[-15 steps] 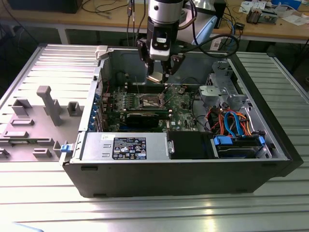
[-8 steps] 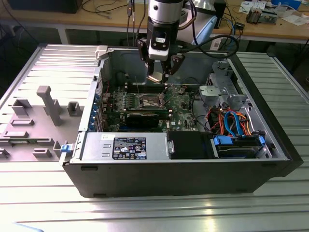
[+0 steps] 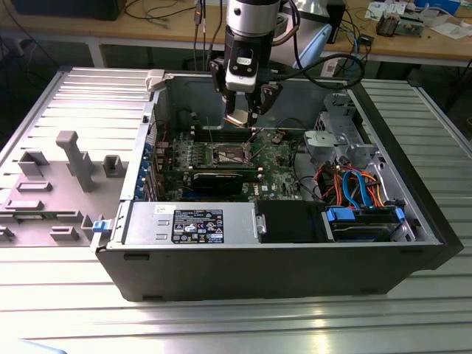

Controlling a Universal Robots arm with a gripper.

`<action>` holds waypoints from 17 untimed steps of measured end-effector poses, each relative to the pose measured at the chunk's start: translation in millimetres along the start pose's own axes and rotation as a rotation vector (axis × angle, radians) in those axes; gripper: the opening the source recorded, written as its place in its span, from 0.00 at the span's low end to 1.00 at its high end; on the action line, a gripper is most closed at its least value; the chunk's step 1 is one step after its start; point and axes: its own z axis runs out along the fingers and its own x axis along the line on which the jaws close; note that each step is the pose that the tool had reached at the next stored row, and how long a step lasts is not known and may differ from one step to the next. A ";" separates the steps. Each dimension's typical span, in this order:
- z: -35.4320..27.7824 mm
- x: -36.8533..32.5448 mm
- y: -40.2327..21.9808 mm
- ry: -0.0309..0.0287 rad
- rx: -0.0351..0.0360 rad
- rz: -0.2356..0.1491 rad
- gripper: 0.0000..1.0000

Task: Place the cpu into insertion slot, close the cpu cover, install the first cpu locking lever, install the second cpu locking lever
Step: 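Place the cpu into insertion slot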

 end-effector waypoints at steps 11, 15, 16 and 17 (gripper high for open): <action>0.1 0.0 0.0 -0.0008 -0.0007 0.036 0.55; 0.2 0.0 0.0 -0.0011 -0.0009 0.047 0.55; 0.2 0.0 0.0 -0.0011 -0.0010 0.049 0.55; 0.2 0.0 0.0 -0.0012 -0.0010 0.052 0.55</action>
